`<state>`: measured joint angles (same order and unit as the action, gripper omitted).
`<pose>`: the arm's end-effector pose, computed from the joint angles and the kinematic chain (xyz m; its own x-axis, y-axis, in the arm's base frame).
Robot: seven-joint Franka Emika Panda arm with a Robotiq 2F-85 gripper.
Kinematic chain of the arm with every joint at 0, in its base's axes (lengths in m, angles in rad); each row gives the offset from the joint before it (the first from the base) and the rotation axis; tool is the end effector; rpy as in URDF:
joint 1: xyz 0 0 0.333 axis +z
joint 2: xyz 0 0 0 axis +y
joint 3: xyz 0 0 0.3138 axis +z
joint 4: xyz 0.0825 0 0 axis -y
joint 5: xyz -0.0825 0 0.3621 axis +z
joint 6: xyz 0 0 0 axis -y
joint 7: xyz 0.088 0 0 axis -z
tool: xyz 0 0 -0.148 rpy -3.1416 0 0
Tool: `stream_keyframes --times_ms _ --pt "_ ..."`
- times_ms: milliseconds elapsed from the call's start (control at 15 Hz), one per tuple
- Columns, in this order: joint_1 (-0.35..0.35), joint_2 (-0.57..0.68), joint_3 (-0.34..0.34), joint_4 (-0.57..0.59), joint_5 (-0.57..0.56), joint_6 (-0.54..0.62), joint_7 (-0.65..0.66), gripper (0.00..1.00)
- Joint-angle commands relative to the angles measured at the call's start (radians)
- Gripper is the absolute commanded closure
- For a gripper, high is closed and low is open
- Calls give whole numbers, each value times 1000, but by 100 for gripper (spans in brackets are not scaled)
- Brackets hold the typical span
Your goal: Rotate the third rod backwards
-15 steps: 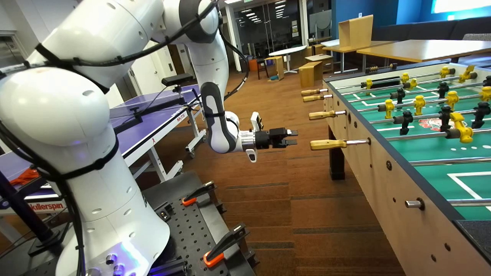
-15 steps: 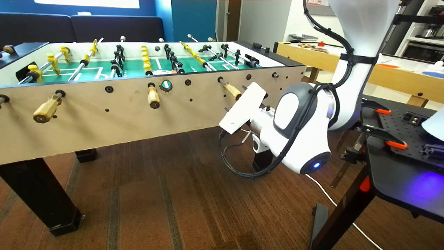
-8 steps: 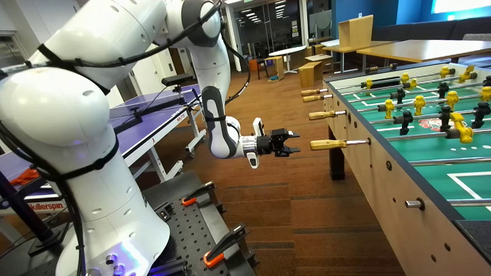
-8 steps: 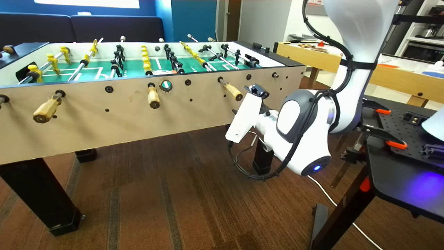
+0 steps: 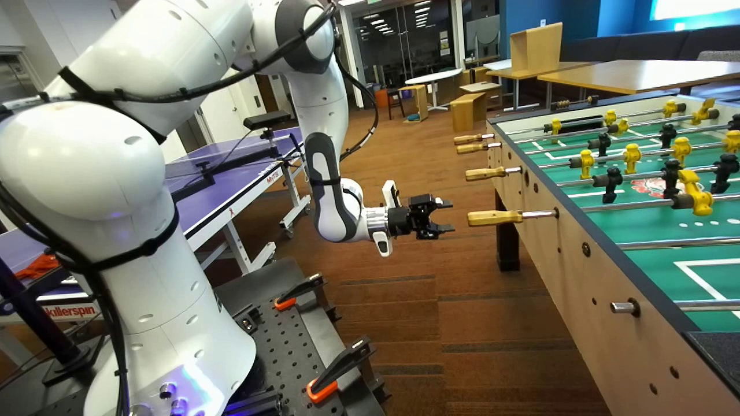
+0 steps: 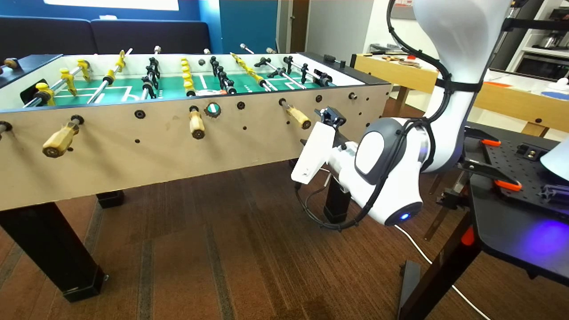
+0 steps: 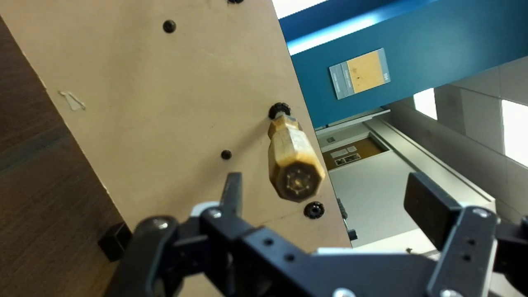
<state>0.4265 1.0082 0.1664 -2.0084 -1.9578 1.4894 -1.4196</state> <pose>0.4881 0.1646 0.0000 -0.5992 -0.7342 -0.3193 0.2013 0.2479 -0.9477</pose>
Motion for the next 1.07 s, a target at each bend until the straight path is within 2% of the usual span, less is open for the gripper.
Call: stream_keyframes --times_ms 0,467,1000 --pt "-5 18 -14 10 19 -61 -71 0" --pt "-41 38 -18 30 46 -87 -141 0" --pt "-58 78 -20 95 21 -51 -181 0"
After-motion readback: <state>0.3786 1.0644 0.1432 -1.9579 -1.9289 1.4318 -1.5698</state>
